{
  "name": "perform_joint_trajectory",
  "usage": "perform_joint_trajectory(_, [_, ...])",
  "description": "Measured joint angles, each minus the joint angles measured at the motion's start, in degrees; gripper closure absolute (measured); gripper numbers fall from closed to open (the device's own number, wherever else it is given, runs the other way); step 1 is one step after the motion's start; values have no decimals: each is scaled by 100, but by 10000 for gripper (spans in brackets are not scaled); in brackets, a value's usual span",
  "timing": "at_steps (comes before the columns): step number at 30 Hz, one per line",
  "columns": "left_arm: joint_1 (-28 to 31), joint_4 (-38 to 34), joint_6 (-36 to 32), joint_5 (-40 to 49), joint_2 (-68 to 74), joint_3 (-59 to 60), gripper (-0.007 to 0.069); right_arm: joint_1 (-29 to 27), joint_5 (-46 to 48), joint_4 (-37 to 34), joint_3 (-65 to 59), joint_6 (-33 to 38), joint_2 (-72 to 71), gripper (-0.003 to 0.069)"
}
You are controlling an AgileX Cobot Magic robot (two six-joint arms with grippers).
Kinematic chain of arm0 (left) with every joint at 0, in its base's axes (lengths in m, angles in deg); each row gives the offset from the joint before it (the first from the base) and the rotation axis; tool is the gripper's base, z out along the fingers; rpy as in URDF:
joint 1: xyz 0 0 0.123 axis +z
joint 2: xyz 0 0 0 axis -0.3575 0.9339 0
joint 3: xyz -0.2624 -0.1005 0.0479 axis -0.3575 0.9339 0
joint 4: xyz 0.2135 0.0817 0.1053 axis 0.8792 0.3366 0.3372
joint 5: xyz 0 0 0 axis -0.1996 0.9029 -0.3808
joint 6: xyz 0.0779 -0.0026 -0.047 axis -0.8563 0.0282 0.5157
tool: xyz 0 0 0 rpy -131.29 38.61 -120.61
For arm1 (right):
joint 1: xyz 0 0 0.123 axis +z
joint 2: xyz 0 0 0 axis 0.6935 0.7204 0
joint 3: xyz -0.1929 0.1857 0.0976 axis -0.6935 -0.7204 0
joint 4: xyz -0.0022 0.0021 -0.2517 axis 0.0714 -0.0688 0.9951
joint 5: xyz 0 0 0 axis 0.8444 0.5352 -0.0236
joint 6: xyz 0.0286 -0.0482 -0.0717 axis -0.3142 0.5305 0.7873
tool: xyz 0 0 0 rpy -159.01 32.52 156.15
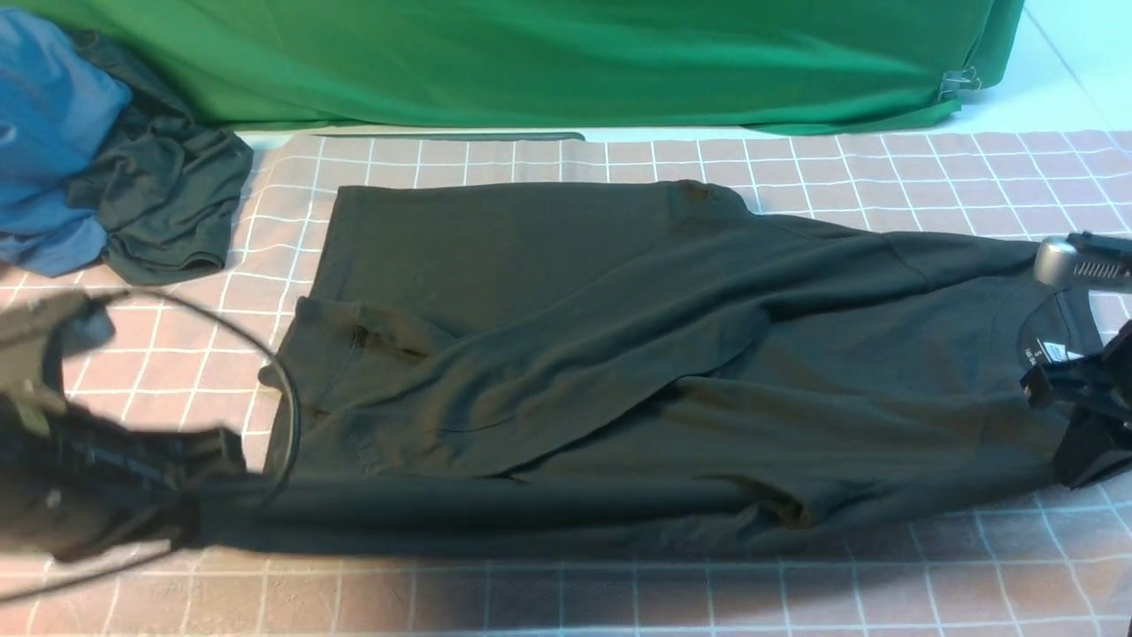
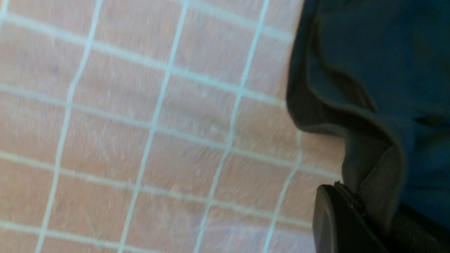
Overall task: Fold a long-sleeved shirt over a pink coffee tablecloth.
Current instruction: 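Fold the black garment in half by bringing its near edge over to the far edge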
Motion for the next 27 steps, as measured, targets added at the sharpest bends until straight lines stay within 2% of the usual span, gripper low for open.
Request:
perform_joint_trajectory(6, [30, 28, 69, 25, 660, -702, 578, 0, 193, 43, 557, 18, 20, 613])
perform_joint_trajectory(16, [274, -106, 73, 232, 2562, -3030, 578, 0, 560, 43, 1883, 18, 1001, 613])
perform_joint_trajectory(27, [274, -106, 73, 831, 4909, -5934, 578, 0, 1037, 51, 4336, -32, 2811, 613])
